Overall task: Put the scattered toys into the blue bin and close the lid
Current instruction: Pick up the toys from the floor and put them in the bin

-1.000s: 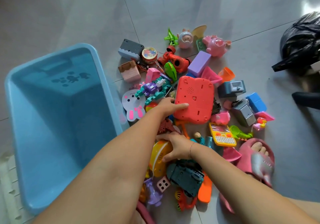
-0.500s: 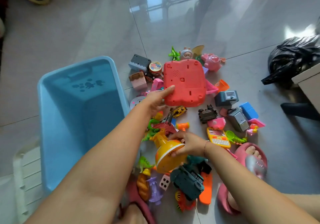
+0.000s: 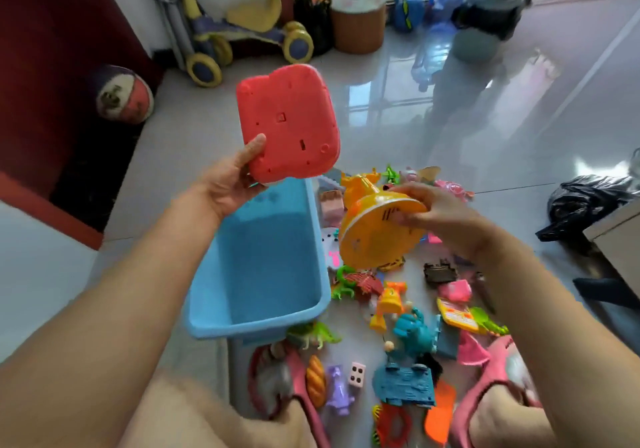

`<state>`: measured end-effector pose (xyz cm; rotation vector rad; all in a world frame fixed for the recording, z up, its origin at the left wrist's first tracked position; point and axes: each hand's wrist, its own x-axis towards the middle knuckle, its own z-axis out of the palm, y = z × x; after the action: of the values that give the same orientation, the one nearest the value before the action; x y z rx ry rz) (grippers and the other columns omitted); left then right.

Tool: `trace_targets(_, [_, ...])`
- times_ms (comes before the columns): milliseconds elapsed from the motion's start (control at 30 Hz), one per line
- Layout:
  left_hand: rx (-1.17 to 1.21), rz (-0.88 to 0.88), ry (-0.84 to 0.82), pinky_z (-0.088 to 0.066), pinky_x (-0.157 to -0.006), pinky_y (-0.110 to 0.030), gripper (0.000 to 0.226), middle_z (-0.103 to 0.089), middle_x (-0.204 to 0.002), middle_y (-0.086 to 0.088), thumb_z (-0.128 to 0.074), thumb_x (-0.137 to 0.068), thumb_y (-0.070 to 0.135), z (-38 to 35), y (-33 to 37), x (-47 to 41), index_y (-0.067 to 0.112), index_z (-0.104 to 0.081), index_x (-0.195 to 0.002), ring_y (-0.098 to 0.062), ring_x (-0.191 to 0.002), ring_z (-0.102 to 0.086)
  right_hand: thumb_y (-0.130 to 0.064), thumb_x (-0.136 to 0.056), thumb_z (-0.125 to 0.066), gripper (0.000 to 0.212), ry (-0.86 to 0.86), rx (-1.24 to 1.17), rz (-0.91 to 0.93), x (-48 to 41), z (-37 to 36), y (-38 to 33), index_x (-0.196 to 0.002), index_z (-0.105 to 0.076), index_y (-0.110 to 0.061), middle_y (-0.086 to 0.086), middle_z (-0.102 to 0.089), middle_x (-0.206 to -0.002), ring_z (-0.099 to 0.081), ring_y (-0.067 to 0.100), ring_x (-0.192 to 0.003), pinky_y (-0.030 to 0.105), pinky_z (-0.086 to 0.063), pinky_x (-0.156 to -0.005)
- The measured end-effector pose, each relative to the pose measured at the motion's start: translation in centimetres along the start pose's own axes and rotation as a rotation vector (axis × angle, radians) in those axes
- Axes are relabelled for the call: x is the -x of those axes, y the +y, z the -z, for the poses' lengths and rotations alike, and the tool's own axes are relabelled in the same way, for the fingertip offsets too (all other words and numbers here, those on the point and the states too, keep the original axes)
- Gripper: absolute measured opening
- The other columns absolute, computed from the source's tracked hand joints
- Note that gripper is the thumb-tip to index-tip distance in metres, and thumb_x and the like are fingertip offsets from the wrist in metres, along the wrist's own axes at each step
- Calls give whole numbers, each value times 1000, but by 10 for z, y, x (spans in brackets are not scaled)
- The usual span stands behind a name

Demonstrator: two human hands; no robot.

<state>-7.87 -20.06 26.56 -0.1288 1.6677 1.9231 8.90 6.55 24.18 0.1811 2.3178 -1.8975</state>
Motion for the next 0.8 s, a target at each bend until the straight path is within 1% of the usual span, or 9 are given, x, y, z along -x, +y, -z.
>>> trace_targets(67, [-33,-30,70,-57,-74,-25,21,-66,-97,2,-56,-90,37,29,13,18,21,-62,-100,-9,-80,-64,-32,-63,-71,36,15,23,75,-12,-3,-37,-97,-63,-25,-5,-65,-88,-60,-5,-72,13,-47,-63])
trace_targets(200, [-74,-75,226,-48,-84,-30,19,-67,-95,2,-62,-86,35,78,31,48,21,-62,-100,-10,-84,-62,-58,-49,-80,57,119,-17,229,-34,-18,-107,-94,-67,-25,-7,-67,-84,-61,9,-78,24,-50,-67])
trace_targets(300, [-128,-92,351,-51,-69,-23,14,-70,-68,10,-66,-84,28,98,32,62,19,-62,-93,-2,-60,-65,-56,-53,-81,55,178,-107,331,-52,-29,-144,-95,-68,-24,1,-67,-95,-61,22,-92,40,-52,-79])
trace_targets(367, [-172,-103,409,-53,-56,-19,20,-69,-59,9,-69,-82,20,106,25,66,15,-62,-100,0,-48,-62,-47,-62,-77,42,223,-80,353,-66,-37,-157,-96,-66,-26,-3,-66,-93,-61,18,-91,34,-52,-77])
trace_targets(500, [-308,-129,484,-52,-64,-24,43,-67,-96,-10,-74,-77,11,103,-2,61,3,-58,-116,-16,-72,-64,-30,-70,-79,38,283,15,271,-103,-62,-140,-104,-65,-19,1,-64,-94,-58,17,-88,27,-48,-71])
trace_targets(567, [-370,-119,514,-49,-63,-23,40,-65,-89,-3,-76,-74,9,98,-22,55,13,-57,-110,-14,-72,-60,-29,-71,-79,39,295,112,163,-125,-77,-110,-106,-65,-17,3,-64,-96,-59,21,-90,34,-51,-75])
trace_targets(633, [-473,-93,554,-54,-75,-35,52,-67,-95,-5,-83,-63,21,96,-46,41,21,-57,-108,-21,-80,-64,-34,-69,-79,44,307,219,44,-147,-93,-73,-108,-64,-19,5,-65,-100,-61,26,-95,41,-52,-84])
trace_targets(733, [-882,-15,655,-47,-94,-41,80,-58,-122,-11,-82,-58,38,94,-76,15,16,-50,-128,-30,-109,-58,-41,-67,-78,52,316,375,-70,-174,-119,-28,-113,-63,-20,7,-66,-108,-60,29,-101,38,-49,-88])
trace_targets(800, [-1082,-25,722,-41,-96,-40,78,-51,-128,-13,-79,-67,34,89,-92,1,12,-42,-133,-32,-118,-49,-40,-67,-77,48,300,531,-69,-189,-132,-5,-110,-65,-20,9,-65,-108,-58,30,-102,35,-44,-87])
